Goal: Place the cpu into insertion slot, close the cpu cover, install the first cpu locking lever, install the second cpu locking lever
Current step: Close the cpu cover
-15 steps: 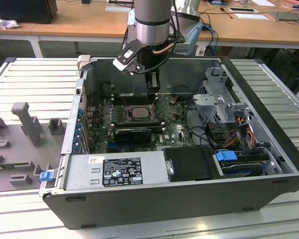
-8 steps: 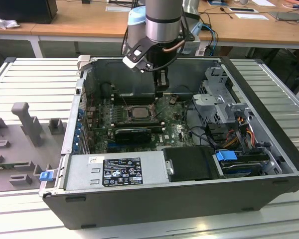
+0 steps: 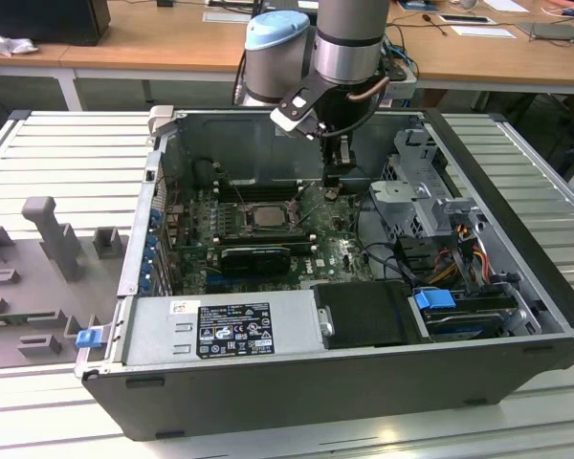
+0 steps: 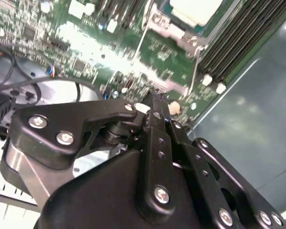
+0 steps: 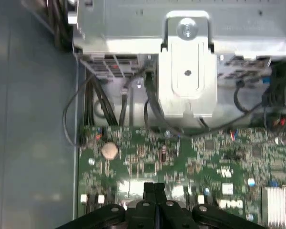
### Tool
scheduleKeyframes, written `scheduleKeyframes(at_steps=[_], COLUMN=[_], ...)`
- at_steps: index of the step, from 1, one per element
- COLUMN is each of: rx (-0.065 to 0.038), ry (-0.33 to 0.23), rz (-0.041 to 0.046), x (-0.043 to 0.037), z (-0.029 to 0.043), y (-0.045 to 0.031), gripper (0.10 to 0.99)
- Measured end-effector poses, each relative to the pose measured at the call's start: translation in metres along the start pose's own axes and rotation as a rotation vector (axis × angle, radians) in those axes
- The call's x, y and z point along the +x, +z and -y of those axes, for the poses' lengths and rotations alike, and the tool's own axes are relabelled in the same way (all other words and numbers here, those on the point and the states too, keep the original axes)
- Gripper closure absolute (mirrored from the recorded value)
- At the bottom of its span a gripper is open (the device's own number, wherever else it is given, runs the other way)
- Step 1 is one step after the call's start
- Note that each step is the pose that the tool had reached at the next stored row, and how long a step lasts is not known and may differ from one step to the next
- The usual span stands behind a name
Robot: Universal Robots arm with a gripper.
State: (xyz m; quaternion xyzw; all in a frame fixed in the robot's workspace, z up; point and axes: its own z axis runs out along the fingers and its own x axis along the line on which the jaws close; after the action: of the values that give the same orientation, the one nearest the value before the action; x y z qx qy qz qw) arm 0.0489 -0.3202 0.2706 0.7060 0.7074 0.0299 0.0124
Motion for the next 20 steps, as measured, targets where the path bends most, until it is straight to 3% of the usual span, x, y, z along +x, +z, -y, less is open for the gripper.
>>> scheduleKeyframes(at_steps=[4,7,8,9,11,12,20], rx=[0.000,0.003,0.009,0.027,0.048,0.052,0.054], ry=[0.000,0.000,0.000,0.001,0.001,0.001,0.001], rz=[0.0000,-0.0001,0.0000,0.0000,-0.0001,-0.0003,-0.0031], x=[-0.0001,-0.0002,-0.0002,-0.0003,-0.0003,-0.0003,-0.0003], z=[-0.0061,-0.0066,-0.0065,-0.0065,-0.0064,-0.0062,0.0030], y=[0.0072,0.0136,0.0141,0.0147,0.0152,0.0160,0.0167], gripper=[0.980,0.980,0.980,0.980,0.980,0.980,0.980])
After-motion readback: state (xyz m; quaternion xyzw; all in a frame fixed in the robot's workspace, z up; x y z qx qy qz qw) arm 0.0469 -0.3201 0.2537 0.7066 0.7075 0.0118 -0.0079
